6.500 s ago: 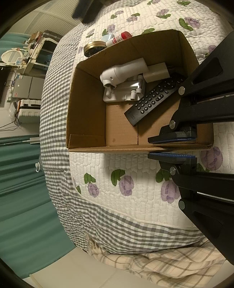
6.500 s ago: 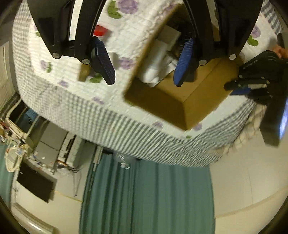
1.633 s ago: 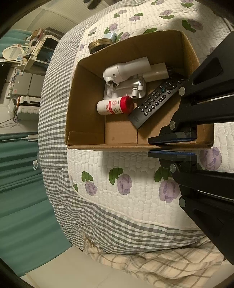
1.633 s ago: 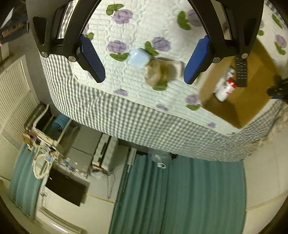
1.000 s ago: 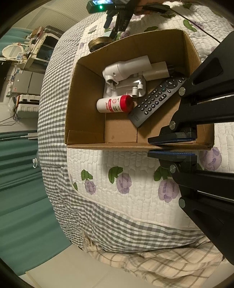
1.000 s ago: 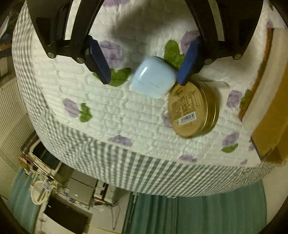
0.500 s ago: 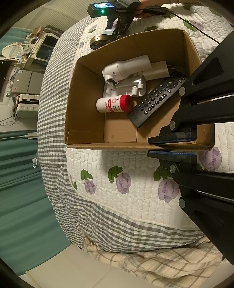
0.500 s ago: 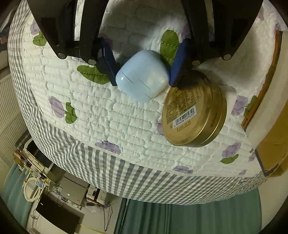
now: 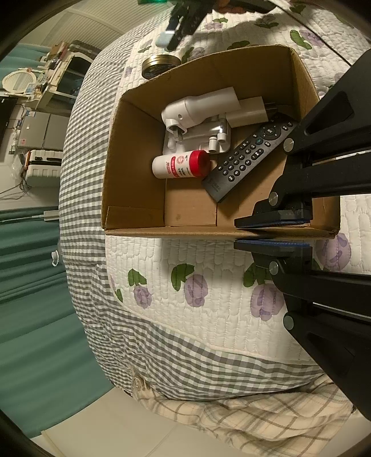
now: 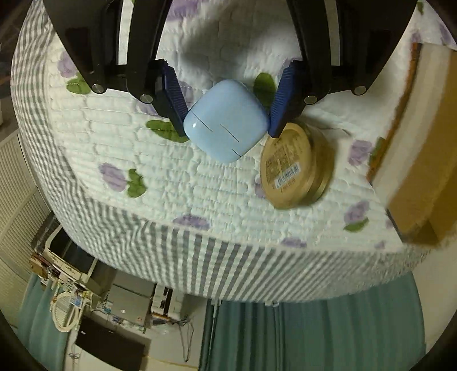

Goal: Organize rigid objects
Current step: 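Move the right gripper to the light-blue earbud case and grasp it, then carry the light-blue earbud case into the box and release it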

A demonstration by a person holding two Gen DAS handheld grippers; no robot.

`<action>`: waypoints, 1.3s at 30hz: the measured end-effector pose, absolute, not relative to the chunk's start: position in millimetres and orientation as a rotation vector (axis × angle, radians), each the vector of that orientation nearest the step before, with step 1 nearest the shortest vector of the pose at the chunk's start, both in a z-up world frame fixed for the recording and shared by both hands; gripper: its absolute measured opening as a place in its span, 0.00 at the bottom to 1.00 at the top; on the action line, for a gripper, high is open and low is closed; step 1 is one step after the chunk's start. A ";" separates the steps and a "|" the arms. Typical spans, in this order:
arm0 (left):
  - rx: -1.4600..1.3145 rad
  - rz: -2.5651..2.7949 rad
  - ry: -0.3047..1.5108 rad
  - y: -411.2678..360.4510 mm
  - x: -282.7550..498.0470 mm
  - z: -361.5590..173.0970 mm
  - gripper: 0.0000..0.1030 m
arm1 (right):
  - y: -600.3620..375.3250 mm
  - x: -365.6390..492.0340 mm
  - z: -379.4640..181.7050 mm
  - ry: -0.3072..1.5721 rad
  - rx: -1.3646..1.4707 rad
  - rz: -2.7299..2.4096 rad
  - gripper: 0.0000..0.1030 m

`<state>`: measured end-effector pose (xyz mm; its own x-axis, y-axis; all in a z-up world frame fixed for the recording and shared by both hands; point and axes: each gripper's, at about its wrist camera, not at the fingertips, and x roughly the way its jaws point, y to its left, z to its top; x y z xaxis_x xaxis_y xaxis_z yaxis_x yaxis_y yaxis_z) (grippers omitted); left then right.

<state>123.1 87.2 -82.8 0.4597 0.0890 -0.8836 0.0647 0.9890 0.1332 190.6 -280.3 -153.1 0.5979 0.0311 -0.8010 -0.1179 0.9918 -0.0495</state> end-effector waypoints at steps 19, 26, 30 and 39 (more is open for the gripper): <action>0.150 0.006 1.090 86.9 123.2 -82.6 0.07 | -154.5 128.8 6.3 0.633 -0.206 0.326 0.55; 0.150 -0.004 1.082 86.7 122.8 -82.5 0.07 | -81.1 129.8 -19.8 0.680 -0.228 0.444 0.55; 0.157 -0.005 1.077 86.5 121.7 -82.9 0.07 | -56.9 136.1 -54.2 0.749 -0.256 0.469 0.55; 0.164 -0.003 1.072 85.0 121.5 -83.5 0.07 | -34.4 129.9 -107.3 0.852 -0.334 0.506 0.55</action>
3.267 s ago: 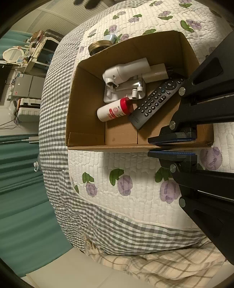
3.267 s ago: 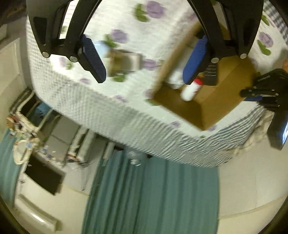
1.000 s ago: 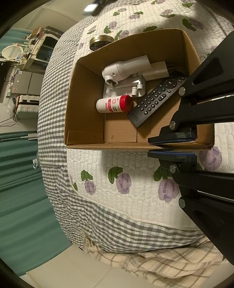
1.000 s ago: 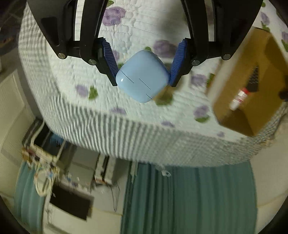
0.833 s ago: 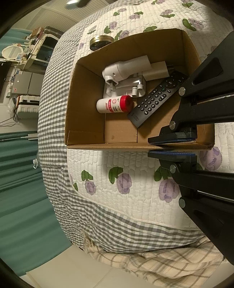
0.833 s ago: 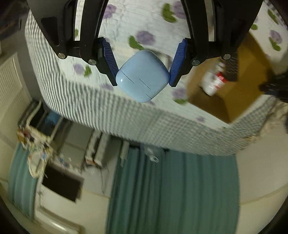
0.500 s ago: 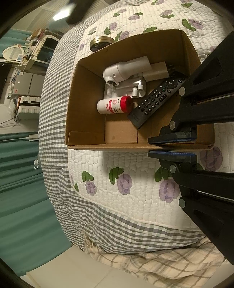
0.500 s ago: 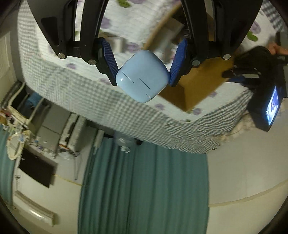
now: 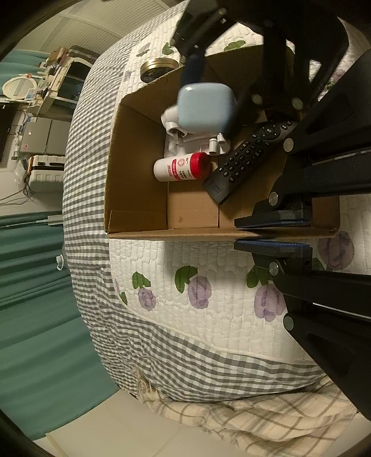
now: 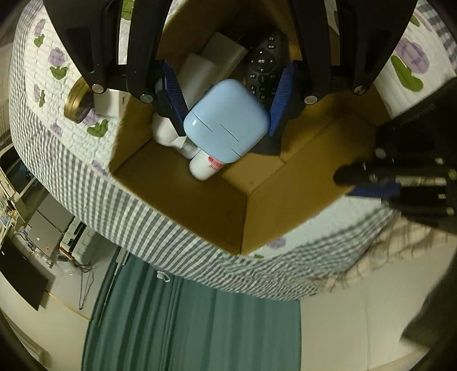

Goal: Organize rigid objects
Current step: 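Carry the light-blue earbud case into the box and release it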

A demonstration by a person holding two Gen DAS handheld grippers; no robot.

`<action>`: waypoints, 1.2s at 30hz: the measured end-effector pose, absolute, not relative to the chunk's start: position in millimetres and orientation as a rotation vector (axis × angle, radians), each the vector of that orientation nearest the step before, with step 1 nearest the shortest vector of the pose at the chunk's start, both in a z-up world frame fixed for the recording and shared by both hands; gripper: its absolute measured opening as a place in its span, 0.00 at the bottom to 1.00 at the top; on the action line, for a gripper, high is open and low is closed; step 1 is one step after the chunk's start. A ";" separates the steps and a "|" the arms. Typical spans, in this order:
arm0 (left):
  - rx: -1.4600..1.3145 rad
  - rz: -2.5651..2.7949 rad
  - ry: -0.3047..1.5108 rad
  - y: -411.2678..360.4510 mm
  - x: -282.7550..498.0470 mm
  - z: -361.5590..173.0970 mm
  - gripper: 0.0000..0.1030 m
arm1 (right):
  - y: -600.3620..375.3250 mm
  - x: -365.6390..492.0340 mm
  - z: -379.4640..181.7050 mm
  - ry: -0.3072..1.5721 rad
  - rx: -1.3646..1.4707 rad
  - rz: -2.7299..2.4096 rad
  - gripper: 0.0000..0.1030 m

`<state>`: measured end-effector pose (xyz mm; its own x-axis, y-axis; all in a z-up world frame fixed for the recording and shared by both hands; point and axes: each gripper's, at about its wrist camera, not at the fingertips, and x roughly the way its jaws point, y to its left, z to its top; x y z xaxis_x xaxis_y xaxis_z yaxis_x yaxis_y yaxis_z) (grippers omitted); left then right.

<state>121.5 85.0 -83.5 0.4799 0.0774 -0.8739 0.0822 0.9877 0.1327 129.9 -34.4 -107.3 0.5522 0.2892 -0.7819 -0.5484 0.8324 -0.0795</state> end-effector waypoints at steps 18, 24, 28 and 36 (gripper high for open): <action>0.159 -0.002 1.074 85.4 121.1 -84.4 0.07 | -43.8 126.7 -115.9 0.870 -0.275 0.495 0.60; 0.159 -0.001 1.077 85.0 121.7 -84.7 0.07 | -54.8 122.3 -90.3 0.820 -0.255 0.470 0.74; 0.158 0.001 1.077 85.4 121.1 -84.8 0.07 | -74.7 118.2 -65.6 0.770 -0.243 0.432 0.83; 0.143 0.002 1.082 85.9 119.6 -85.7 0.07 | -148.2 120.0 -7.9 0.636 -0.217 0.220 0.94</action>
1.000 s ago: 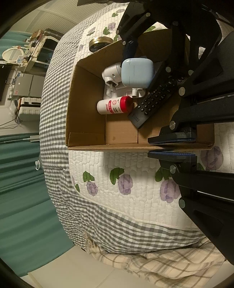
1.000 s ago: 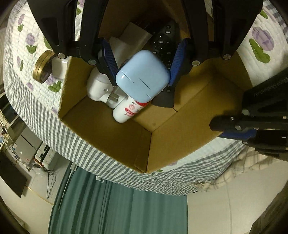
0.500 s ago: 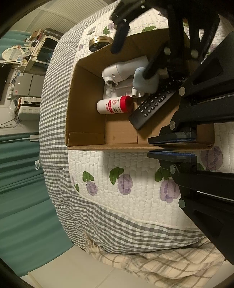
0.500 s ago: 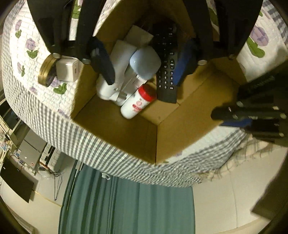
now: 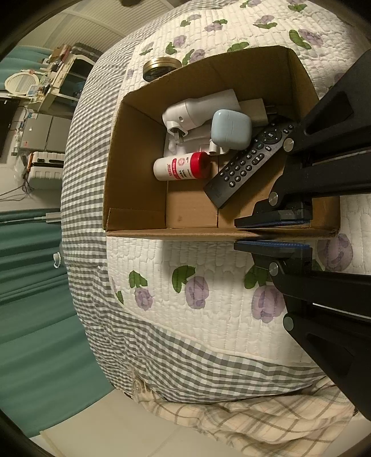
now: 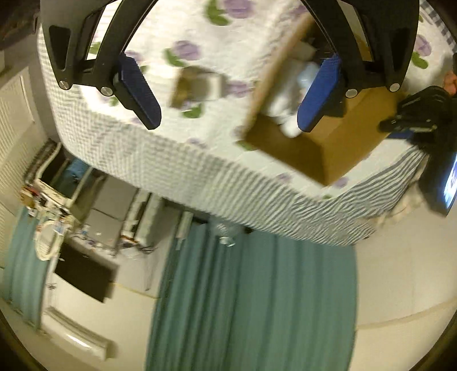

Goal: Organize rigid objects
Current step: 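Carry the light-blue earbud case into the box and release it, then move the right gripper to the gold round tin and grasp it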

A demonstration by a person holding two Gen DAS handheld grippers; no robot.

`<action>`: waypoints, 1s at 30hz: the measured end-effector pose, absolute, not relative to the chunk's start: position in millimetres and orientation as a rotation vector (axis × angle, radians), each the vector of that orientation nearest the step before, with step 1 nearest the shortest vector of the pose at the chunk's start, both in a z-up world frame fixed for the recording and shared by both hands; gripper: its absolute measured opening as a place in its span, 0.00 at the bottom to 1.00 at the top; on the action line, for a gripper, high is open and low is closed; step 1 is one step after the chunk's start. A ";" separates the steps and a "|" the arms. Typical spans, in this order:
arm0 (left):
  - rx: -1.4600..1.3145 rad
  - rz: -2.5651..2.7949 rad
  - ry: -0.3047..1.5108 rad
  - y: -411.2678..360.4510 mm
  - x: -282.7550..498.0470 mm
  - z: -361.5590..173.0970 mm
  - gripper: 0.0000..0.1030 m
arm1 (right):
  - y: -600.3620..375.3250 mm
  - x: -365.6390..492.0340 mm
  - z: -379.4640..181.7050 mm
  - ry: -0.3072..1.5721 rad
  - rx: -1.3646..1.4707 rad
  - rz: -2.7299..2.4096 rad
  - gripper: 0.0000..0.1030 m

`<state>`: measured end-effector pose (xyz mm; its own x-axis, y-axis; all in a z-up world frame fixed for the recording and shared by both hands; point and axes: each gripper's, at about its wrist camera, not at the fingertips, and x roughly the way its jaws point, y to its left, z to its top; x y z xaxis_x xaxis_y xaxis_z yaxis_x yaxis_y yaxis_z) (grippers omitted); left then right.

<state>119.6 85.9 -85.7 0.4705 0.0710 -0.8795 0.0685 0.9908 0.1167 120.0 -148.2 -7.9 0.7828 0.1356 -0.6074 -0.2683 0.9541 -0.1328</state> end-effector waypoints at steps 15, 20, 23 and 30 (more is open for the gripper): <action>0.145 0.007 1.088 86.9 120.1 -85.1 0.08 | -223.0 190.2 -82.9 0.798 -0.105 0.034 0.94; 0.152 0.011 1.091 87.8 119.4 -86.4 0.08 | -218.5 199.9 -135.5 0.862 -0.094 0.028 0.77; 0.158 0.018 1.092 86.6 118.7 -86.4 0.08 | -219.9 203.4 -149.5 0.883 -0.084 0.020 0.74; 0.165 0.029 1.098 84.2 119.4 -85.8 0.08 | -225.4 211.7 -162.4 0.909 -0.062 0.033 0.50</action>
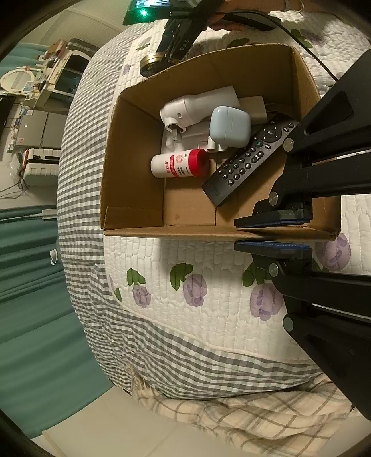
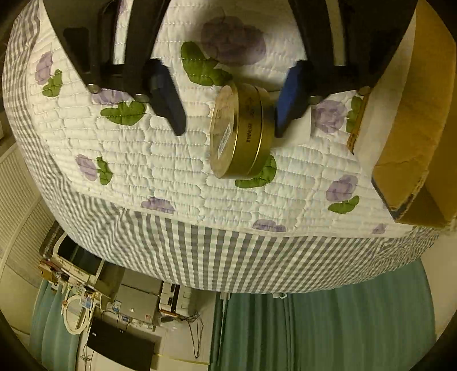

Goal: Organize rigid objects
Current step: 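Move the right gripper to the gold round tin and grasp it, then carry the gold tin into the box and release it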

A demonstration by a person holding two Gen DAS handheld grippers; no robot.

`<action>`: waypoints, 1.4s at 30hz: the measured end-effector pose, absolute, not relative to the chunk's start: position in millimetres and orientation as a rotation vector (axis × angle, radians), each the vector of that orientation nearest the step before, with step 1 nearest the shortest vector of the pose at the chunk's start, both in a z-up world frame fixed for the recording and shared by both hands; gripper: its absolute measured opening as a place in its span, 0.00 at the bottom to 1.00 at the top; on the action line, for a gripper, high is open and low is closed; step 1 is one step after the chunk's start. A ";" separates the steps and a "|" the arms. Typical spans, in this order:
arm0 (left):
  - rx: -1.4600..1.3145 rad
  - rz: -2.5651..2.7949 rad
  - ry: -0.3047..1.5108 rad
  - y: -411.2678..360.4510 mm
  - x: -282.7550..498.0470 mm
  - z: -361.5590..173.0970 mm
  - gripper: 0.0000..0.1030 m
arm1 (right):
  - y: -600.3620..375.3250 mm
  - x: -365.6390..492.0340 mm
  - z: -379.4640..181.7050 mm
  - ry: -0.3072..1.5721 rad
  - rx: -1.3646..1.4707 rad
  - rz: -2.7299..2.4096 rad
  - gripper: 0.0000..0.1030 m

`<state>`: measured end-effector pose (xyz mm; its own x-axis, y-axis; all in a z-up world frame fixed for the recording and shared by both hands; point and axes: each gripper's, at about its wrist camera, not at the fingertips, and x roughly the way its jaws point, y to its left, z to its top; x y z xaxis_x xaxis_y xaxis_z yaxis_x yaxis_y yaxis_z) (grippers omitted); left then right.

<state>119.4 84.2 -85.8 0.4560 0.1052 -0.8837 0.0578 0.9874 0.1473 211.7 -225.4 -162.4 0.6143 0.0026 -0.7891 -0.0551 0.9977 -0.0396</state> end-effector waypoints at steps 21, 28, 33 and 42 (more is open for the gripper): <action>0.157 0.037 1.102 82.6 122.4 -85.5 0.08 | -253.0 188.0 -157.1 0.872 0.006 0.069 0.24; 0.148 0.029 1.097 84.8 122.1 -84.8 0.08 | -251.3 164.8 -147.8 0.853 -0.066 0.040 0.24; 0.125 0.006 1.093 88.3 122.6 -83.6 0.08 | -255.2 142.2 -142.9 0.865 -0.049 0.027 0.24; 0.103 -0.033 1.084 91.2 121.8 -81.7 0.08 | -240.4 112.6 -97.1 0.810 -0.045 0.063 0.23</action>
